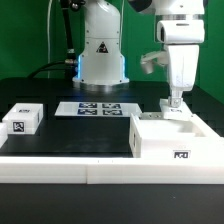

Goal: Assemble cabinet

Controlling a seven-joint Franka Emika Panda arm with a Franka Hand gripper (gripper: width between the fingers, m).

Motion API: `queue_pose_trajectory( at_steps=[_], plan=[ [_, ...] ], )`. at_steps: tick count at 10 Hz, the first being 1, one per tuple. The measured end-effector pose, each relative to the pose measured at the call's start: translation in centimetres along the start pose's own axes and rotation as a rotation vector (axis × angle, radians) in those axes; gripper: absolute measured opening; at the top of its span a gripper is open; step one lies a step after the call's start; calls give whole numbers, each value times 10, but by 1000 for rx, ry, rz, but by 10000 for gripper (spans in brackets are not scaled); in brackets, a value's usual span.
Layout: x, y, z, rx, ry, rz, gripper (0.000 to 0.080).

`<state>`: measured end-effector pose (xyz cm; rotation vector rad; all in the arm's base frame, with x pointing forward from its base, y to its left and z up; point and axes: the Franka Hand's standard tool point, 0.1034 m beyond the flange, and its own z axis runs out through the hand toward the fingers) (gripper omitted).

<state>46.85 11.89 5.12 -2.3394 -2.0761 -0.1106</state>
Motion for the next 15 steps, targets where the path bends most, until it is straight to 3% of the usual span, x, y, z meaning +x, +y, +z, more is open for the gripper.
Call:
queue_pose_trajectory(
  at_steps=[10, 15],
  plan=[
    [0, 3, -1, -2, 0, -3, 71],
    [1, 13, -3, -12, 2, -12, 71]
  ],
)
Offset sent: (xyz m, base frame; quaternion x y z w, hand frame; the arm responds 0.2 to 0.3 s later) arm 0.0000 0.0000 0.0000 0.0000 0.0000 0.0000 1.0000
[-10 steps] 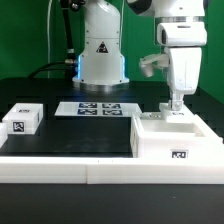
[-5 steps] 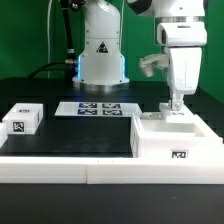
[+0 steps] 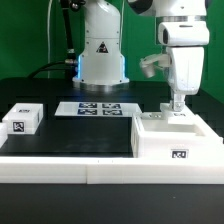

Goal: Assemble cabinet

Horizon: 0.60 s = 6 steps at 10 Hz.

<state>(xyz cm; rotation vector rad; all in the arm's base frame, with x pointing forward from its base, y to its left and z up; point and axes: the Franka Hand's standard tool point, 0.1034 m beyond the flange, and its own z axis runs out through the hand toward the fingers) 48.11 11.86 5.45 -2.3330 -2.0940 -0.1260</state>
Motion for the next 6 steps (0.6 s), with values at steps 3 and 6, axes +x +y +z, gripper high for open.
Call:
queue_pose_trajectory(
  at_steps=[3, 6],
  plan=[
    [0, 1, 0, 4, -2, -1, 71],
    [0, 35, -1, 23, -16, 4, 71]
  ],
)
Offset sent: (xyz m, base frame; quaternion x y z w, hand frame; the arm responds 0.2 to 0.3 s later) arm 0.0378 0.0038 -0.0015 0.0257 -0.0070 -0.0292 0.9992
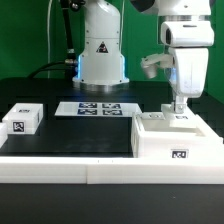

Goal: Assemble cabinet

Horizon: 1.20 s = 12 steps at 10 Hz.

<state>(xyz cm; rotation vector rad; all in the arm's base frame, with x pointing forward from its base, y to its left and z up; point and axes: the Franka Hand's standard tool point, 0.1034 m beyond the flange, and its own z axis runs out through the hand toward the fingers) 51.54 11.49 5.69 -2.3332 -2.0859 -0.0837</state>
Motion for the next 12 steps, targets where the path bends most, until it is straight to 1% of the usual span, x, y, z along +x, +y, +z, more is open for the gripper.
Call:
queue_pose_trajectory(
  at_steps=[1, 3, 4, 5, 6, 8, 11, 12],
  plan=[
    [0, 9, 0, 0, 0, 1, 71],
    [0, 32, 1, -16, 9, -3, 71],
    [0, 40, 1, -24, 13, -7, 71],
    [1, 45, 1, -28, 12, -9, 71],
    [1, 51, 2, -22, 9, -9, 74],
    [1, 58, 2, -30, 10, -4, 74],
    [2, 61, 2, 13, -12, 22, 74],
    [0, 60, 2, 18, -20, 32, 74]
  ],
)
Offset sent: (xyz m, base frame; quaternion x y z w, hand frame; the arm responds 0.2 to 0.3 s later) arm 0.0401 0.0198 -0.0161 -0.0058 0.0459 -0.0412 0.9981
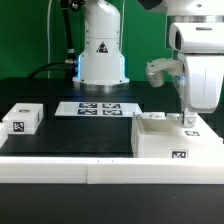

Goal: Assemble cabinet

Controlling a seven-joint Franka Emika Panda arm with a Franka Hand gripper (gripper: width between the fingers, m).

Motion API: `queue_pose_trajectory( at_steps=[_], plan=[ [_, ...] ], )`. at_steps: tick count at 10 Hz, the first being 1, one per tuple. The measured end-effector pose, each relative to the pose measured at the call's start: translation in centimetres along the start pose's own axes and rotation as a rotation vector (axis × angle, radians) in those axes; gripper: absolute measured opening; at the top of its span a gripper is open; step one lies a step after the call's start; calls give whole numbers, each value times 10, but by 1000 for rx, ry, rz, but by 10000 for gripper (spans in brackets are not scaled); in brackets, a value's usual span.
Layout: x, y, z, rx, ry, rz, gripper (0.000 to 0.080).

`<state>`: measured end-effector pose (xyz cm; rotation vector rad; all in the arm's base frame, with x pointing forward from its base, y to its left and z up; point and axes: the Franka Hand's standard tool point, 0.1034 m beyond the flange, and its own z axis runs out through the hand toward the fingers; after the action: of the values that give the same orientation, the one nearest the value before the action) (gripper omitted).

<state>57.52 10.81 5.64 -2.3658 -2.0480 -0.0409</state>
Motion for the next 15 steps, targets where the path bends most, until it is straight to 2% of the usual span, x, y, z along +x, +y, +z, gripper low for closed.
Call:
queue_pose_trajectory(
  at_steps=[2, 3, 4, 5, 6, 7, 8, 9, 11, 12, 15],
  plan=[
    [-1, 0, 1, 2, 0, 1, 74],
    [-1, 0, 1, 2, 0, 1, 291],
    [-1, 0, 1, 2, 0, 1, 291],
    [-1, 0, 1, 2, 0, 1, 489],
    [-1, 0, 1, 2, 0, 1, 640],
    [-1, 0, 1, 2, 0, 1, 640],
    [-1, -1, 1, 2, 0, 1, 754],
    [-1, -1, 1, 2, 0, 1, 786],
    [-2, -1, -1, 1, -1, 1, 795],
    [-5, -7, -10, -3, -7, 2, 797],
    [-11, -52, -31, 4, -32, 11, 797]
  ],
)
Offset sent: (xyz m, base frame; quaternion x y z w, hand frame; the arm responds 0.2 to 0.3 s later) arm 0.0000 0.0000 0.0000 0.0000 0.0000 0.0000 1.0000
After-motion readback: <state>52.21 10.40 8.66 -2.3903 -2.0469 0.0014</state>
